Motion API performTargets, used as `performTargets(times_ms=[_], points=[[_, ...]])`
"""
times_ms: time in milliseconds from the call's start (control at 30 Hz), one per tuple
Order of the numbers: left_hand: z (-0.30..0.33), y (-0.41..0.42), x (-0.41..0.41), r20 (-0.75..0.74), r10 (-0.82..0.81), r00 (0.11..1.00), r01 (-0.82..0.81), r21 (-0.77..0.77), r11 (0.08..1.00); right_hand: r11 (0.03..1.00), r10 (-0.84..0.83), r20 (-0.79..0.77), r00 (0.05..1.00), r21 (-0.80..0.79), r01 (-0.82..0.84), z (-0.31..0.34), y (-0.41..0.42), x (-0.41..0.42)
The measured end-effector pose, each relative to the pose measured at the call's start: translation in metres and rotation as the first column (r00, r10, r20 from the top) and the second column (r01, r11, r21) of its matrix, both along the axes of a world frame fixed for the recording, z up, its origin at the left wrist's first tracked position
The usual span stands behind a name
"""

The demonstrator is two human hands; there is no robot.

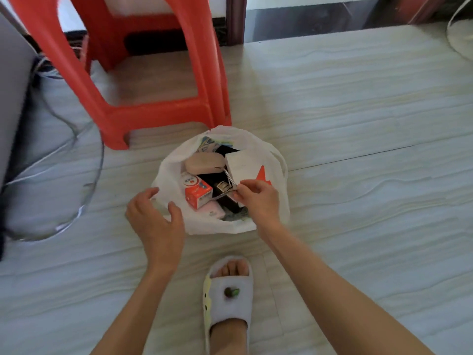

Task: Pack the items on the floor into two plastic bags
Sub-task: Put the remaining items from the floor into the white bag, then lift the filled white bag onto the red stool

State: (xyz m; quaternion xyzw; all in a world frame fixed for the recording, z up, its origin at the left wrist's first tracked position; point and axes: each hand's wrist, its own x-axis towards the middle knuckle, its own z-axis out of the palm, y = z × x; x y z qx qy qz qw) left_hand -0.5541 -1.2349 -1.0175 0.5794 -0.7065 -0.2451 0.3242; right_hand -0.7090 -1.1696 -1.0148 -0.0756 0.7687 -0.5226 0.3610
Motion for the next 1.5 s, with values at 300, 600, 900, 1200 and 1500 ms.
performTargets(times_ms=[300, 600, 900, 1200, 1500], points=[[-0.015, -0.040, -0.004, -0.039, 0.010, 0.999, 0.013, 0.549, 0.836, 0.939, 0.065, -0.396, 0.916, 0.335, 0.078, -0.017, 0.023, -0.069], [0.012, -0.041, -0.009, -0.044, -0.148, 0.988, 0.138, 0.681, 0.719, 0.932, 0.256, -0.004, 0.967, 0.268, -0.246, -0.036, -0.004, -0.114], [0.108, -0.038, -0.019, 0.001, 0.106, 0.994, -0.048, 0.893, 0.447, 0.827, 0.441, -0.037, 0.897, 0.404, -0.390, 0.064, 0.015, -0.134], [0.278, -0.046, -0.040, 0.179, -0.031, 0.983, -0.147, 0.882, 0.447, 0.774, 0.455, 0.135, 0.880, 0.428, -0.467, 0.273, -0.012, -0.125], [0.479, -0.074, -0.038, 0.121, -0.028, 0.992, -0.096, 0.890, 0.445, 0.745, 0.511, 0.080, 0.856, 0.455, -0.488, 0.481, -0.042, -0.114]])
